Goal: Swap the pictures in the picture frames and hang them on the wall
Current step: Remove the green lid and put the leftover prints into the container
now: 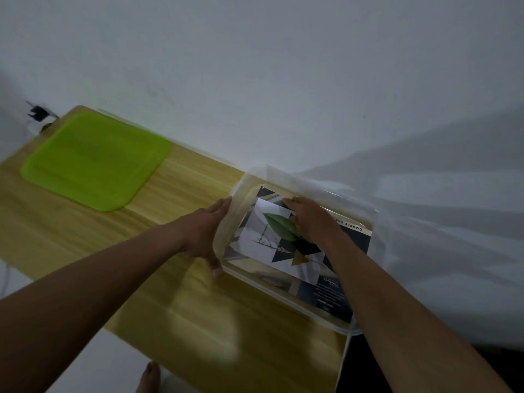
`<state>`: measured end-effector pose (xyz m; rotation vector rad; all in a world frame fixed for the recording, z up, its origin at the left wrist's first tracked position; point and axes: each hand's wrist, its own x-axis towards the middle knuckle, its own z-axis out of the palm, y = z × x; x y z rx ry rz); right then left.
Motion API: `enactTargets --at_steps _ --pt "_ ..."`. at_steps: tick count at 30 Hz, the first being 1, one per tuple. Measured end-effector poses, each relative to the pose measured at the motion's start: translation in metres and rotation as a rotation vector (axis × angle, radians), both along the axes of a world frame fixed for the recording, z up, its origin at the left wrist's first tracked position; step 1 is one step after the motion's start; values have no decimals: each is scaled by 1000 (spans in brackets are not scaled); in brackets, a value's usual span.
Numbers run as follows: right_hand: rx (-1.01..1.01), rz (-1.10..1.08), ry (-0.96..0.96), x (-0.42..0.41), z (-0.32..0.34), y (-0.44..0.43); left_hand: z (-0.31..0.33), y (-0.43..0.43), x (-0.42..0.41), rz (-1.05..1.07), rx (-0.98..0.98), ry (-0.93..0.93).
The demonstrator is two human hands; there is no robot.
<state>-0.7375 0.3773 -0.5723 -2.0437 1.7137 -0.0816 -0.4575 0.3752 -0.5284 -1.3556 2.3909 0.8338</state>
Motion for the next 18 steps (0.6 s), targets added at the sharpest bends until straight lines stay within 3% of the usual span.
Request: enactTargets --at_steps 8,12,18 --pt "-27 -50 10 11 27 14 -2 -2 5 5 -26 62" --pt "16 -71 95 38 59 14 24 -3 13 121 -70 146" --pt "-35 -110 170 122 99 -10 58 -35 92 177 -192 90"
